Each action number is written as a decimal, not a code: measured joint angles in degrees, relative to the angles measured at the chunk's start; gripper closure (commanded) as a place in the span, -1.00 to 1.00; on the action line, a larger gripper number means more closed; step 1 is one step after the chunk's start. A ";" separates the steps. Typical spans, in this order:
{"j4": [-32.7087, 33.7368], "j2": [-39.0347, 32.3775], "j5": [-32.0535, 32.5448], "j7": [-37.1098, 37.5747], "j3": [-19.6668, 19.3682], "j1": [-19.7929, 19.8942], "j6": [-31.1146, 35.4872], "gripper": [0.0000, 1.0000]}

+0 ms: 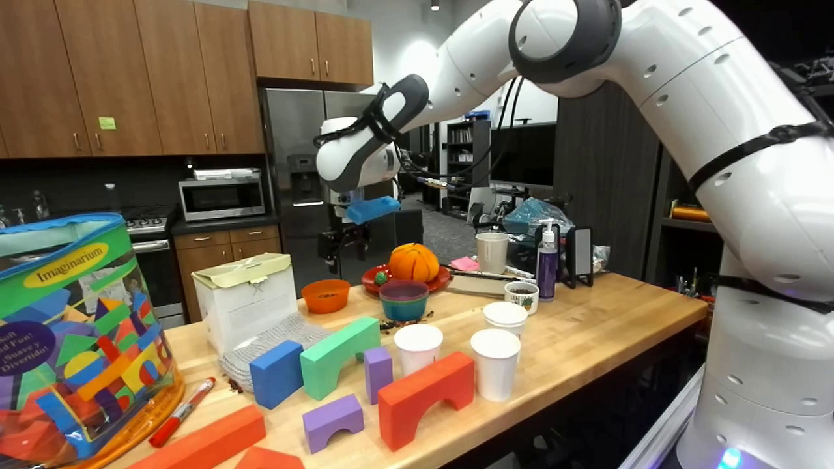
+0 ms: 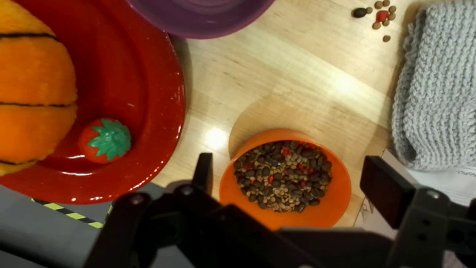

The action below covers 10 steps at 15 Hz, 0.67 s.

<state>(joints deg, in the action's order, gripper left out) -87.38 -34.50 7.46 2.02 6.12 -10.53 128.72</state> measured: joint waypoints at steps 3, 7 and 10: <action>1.37 -1.17 0.00 1.89 -0.43 -0.39 -1.30 -1.00; 3.20 -3.03 -0.03 2.86 -0.44 -0.46 -2.59 -1.00; 4.12 -3.75 -0.47 3.19 -0.55 -0.45 -3.09 -1.00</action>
<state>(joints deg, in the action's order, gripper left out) -83.26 -38.25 6.99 5.21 5.57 -10.98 125.62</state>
